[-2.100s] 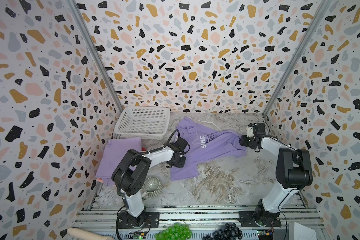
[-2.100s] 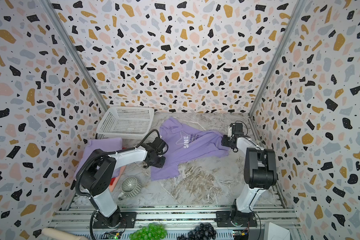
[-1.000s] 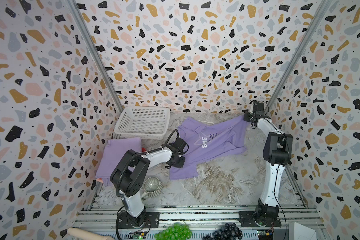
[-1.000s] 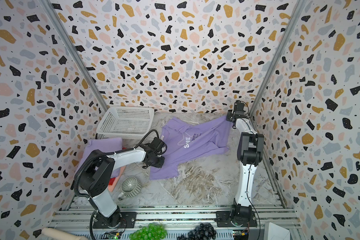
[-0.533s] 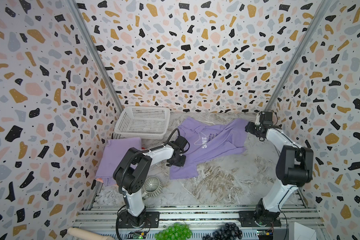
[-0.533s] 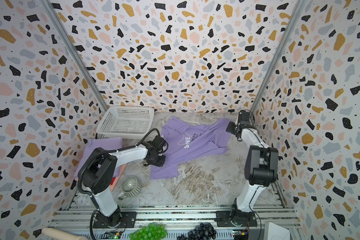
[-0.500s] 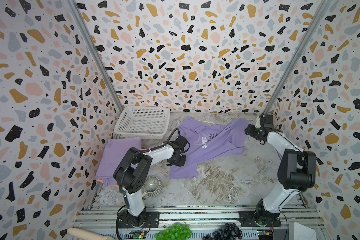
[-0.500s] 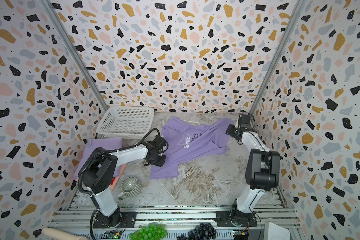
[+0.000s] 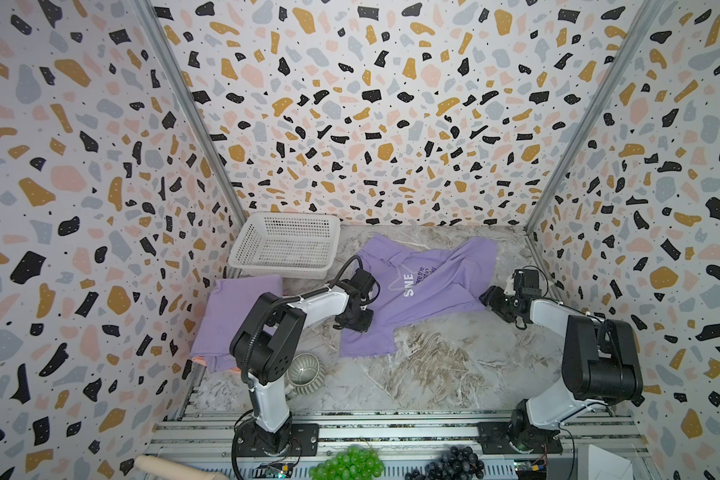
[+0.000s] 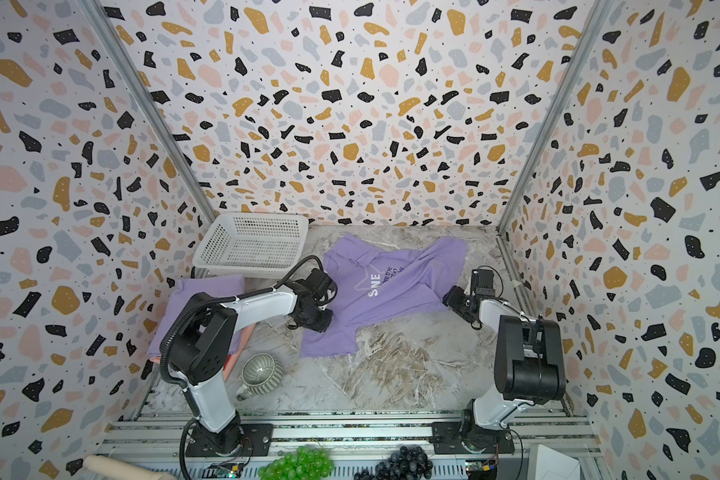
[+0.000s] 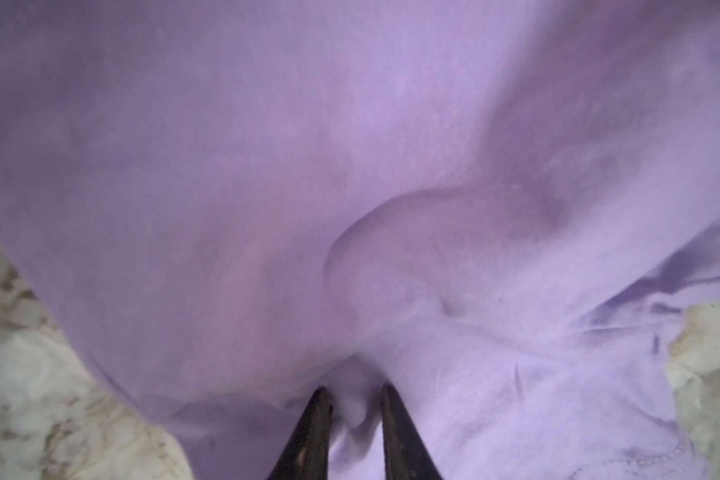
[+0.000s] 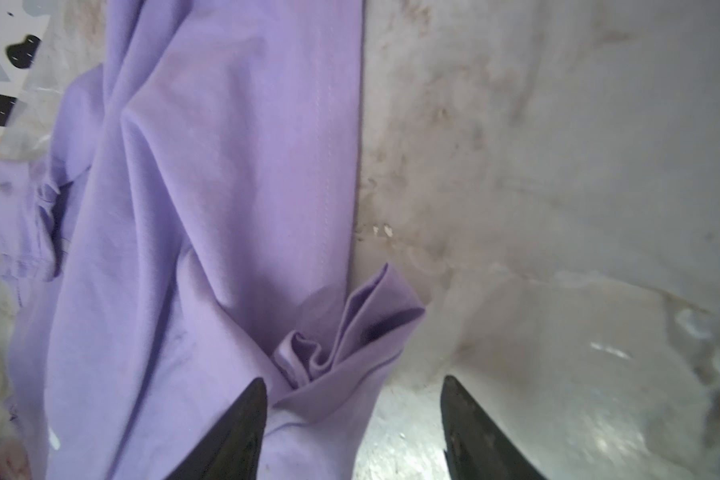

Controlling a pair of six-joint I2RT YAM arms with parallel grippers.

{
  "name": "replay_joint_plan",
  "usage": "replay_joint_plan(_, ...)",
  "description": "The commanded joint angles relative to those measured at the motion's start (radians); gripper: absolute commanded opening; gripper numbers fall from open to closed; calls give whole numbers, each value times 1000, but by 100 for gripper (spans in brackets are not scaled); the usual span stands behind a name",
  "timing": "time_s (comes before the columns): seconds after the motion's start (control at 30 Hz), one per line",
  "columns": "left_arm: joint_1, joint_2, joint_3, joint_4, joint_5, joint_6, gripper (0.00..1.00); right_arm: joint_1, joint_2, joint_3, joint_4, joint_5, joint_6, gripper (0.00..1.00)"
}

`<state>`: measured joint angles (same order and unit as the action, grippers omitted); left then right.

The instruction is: Fold and stack the t-shirts

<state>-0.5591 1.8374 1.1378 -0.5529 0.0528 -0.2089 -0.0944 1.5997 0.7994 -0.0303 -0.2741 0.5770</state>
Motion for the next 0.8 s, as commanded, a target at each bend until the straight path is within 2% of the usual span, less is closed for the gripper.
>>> replay_joint_plan(0.0,4,29,-44,-31,45,16,25,-2,33,14,60,-27,31,66)
replay_joint_plan(0.13,16,28,-45,-28,44,16,24,6,69,18,67,-33,35,62)
replay_joint_plan(0.2,25,27,-49,-23,51,14,24,10,80,22,63,-30,35,56)
replay_joint_plan(0.33,42,29,-63,-9,72,8,23,15,87,23,59,-24,36,26)
replay_joint_plan(0.43,49,38,-65,-4,83,6,22,14,81,24,57,-11,33,11)
replay_joint_plan(0.57,54,25,-69,-4,84,-2,21,15,44,27,74,13,35,3)
replay_joint_plan(0.63,56,9,-76,6,93,-3,17,15,5,34,74,41,39,0)
replay_joint_plan(0.73,60,-12,-69,2,99,-2,8,12,-81,77,55,100,15,0)
replay_joint_plan(0.77,61,-29,-62,1,106,-1,0,13,-118,99,54,116,-2,0)
